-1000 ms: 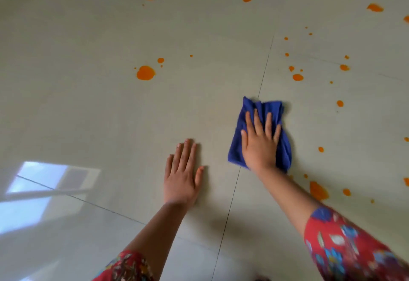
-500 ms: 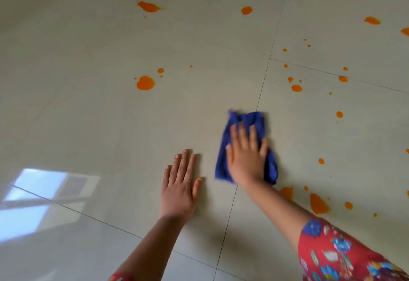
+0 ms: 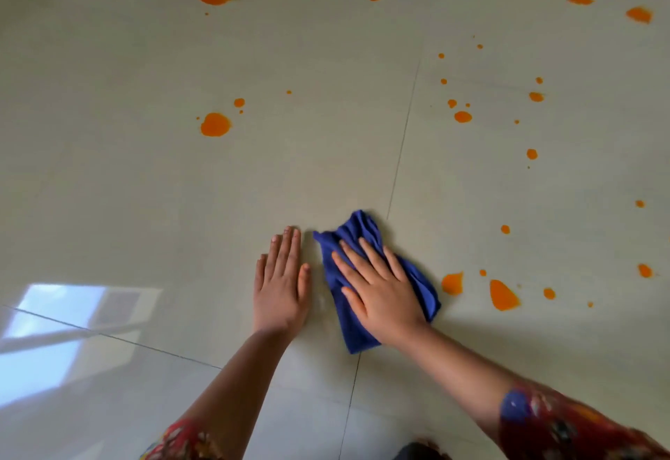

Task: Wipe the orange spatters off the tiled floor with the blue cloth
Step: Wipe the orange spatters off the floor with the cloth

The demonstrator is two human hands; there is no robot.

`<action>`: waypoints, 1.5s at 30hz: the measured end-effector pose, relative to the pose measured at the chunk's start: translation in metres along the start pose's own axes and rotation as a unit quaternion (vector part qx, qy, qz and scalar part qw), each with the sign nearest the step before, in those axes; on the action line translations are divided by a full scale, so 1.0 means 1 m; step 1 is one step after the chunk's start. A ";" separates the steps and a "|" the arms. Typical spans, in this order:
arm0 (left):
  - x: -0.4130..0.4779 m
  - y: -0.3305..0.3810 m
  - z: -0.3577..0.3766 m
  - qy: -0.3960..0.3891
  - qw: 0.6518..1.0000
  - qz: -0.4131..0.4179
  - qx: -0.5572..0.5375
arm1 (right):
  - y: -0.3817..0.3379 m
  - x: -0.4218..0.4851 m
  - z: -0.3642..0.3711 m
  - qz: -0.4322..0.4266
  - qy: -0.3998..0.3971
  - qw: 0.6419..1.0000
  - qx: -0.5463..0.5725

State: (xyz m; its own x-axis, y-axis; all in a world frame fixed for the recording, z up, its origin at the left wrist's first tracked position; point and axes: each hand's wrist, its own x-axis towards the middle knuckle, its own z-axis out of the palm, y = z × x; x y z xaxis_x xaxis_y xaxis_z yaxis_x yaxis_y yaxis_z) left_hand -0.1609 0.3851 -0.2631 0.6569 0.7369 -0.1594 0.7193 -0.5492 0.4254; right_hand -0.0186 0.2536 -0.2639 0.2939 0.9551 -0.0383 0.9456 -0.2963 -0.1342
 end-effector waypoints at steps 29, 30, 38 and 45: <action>-0.010 0.053 0.015 -0.083 0.984 0.137 0.075 | 0.064 -0.126 -0.007 0.128 0.001 0.991 -0.032; -0.012 0.055 0.015 -0.081 0.984 0.143 0.074 | 0.082 -0.127 -0.008 0.180 0.010 0.983 -0.035; -0.015 0.073 0.019 -0.076 0.985 0.149 0.030 | 0.054 -0.033 -0.004 0.265 0.037 0.964 0.007; -0.012 0.083 0.025 -0.108 0.973 0.198 0.046 | 0.083 -0.154 -0.003 0.342 0.039 0.939 -0.024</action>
State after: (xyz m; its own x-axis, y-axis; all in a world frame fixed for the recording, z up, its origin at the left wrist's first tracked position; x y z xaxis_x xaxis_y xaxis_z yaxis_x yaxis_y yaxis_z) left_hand -0.1032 0.3209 -0.2482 0.9118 0.3657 -0.1867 0.4106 -0.8133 0.4123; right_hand 0.0152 0.0821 -0.2662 0.8421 0.5387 -0.0264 0.5367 -0.8417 -0.0587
